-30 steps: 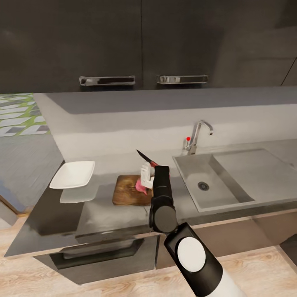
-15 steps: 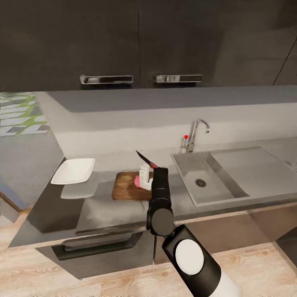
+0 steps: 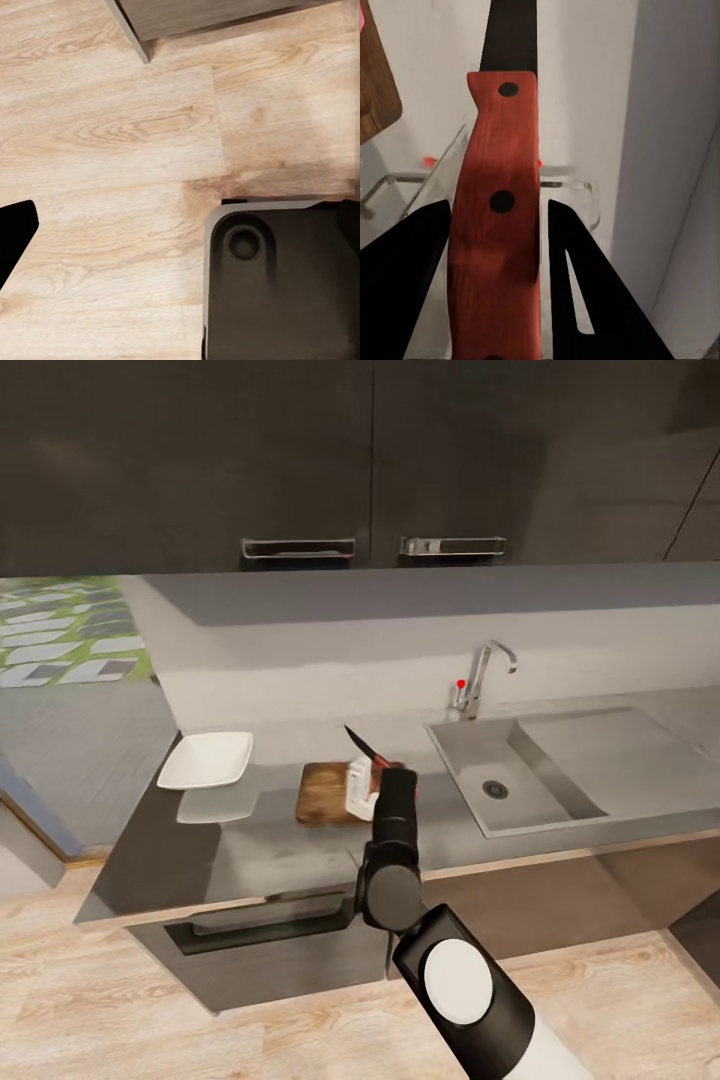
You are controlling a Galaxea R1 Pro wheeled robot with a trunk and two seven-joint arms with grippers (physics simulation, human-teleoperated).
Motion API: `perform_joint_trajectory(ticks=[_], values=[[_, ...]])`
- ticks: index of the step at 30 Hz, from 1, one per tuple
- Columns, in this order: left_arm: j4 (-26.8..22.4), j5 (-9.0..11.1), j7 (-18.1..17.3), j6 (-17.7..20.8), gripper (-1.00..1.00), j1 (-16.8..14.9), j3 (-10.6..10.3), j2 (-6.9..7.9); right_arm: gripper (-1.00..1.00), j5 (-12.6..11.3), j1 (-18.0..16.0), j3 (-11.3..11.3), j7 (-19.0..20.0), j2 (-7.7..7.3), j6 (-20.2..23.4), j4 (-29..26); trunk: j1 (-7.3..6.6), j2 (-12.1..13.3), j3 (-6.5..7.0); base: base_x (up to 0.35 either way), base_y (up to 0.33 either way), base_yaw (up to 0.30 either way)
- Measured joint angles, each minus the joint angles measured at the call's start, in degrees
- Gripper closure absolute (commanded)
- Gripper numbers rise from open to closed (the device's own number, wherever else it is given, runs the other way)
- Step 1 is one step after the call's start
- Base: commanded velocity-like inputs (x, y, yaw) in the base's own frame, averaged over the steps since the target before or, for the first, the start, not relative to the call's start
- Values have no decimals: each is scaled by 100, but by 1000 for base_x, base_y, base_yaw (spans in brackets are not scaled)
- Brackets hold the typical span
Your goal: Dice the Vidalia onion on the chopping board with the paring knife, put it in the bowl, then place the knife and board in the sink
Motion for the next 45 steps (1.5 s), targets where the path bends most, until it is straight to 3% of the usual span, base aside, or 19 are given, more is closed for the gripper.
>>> perform_joint_trajectory(ticks=[7, 33, 45], values=[[0, 0, -11, -1, -100, 0, 0, 0, 100, -2, 0, -6, 10, 0, 310, 6, 0, 0, 0, 0, 2, 0], [18, 0, -18, 8, -100, 0, 0, 0, 100, 3, 0, -32, 22, 0, 333, 295, 0, 0, -1, 0, 0, 0], [18, 0, -18, 8, -100, 0, 0, 0, 100, 13, 0, -28, 33, 0, 329, 319, 0, 0, -77, 0, 0, 0]])
